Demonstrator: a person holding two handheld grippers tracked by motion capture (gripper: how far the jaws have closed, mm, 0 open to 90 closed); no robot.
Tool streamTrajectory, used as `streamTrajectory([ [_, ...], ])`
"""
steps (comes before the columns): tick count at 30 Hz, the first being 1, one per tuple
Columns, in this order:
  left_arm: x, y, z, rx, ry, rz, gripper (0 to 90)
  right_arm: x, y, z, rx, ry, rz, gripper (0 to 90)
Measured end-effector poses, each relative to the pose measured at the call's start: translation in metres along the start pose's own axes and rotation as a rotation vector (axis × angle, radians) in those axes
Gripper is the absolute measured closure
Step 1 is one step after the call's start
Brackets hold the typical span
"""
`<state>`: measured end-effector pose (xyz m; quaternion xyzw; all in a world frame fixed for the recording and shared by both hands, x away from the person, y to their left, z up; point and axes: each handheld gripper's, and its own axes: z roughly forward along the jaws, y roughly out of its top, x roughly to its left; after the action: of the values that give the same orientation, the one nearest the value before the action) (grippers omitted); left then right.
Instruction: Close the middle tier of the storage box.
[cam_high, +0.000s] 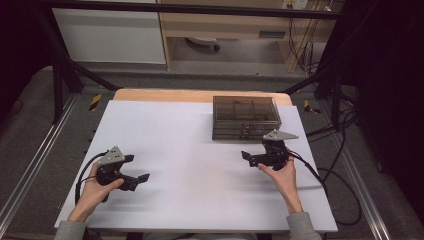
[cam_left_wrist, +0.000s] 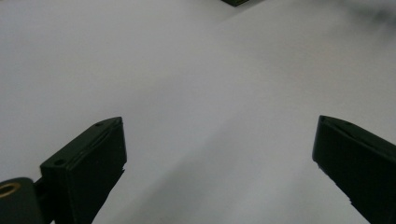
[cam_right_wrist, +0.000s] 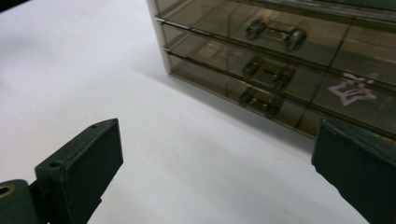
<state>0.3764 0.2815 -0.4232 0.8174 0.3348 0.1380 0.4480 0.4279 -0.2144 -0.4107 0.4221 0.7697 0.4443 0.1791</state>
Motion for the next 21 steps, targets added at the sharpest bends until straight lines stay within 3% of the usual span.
streamTrajectory([
  [8,0.0,0.0,0.0,-0.001,-0.002,0.001,2.7,0.007,-0.01,-0.01,0.008,0.081,0.001,0.6],
  [21,-0.001,0.001,-0.001,-0.001,-0.003,0.004,2.6,0.001,-0.035,-0.027,0.029,0.151,-0.028,0.6],
])
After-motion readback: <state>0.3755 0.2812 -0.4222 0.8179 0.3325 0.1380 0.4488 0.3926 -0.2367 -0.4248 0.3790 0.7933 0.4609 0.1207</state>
